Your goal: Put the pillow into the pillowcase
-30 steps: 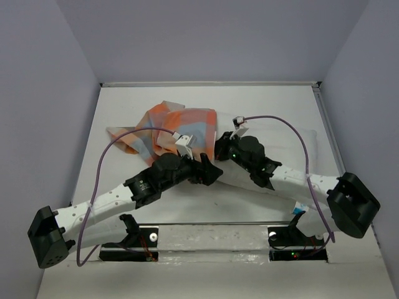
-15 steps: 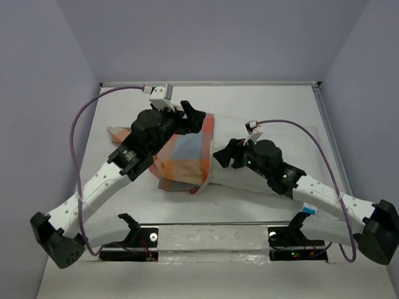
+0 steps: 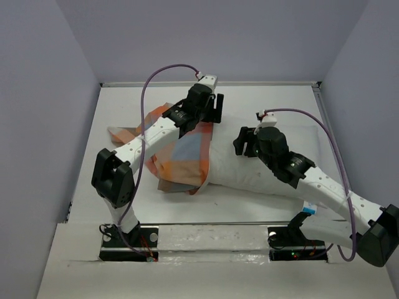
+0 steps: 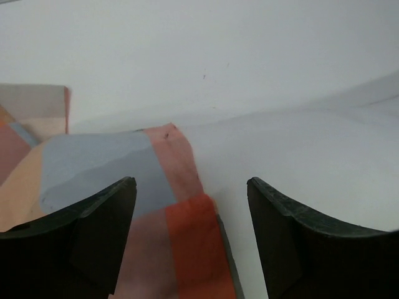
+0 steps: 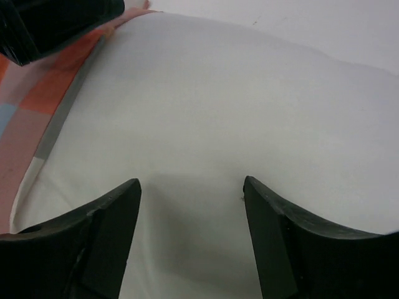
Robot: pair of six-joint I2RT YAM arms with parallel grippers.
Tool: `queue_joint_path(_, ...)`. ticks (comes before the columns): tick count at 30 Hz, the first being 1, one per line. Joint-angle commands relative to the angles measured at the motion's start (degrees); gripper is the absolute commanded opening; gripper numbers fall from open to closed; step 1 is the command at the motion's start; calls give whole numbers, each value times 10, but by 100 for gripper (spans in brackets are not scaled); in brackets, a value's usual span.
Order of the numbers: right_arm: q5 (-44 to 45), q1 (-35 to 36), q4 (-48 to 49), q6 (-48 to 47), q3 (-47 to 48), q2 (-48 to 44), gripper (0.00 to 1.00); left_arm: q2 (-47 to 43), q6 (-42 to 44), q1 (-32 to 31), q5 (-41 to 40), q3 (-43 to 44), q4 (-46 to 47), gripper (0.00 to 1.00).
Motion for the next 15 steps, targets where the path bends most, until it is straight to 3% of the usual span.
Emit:
queue_joint_path(1, 35, -13, -24, -37, 47, 25, 76, 36, 48, 1, -39, 63, -32, 77)
queue_joint_path(3, 14, -25, -24, -58, 63, 57, 77, 49, 56, 1, -50, 73, -36, 69)
queue_joint_path(7, -1, -37, -24, -75, 92, 105, 82, 68, 63, 2, -49, 86, -49, 43)
queue_joint_path(12, -42, -51, -17, -111, 119, 141, 91, 83, 71, 1, -52, 100, -63, 36)
queue_joint_path(15, -102, -56, -17, -143, 142, 176, 92, 95, 73, 2, -34, 111, -65, 14)
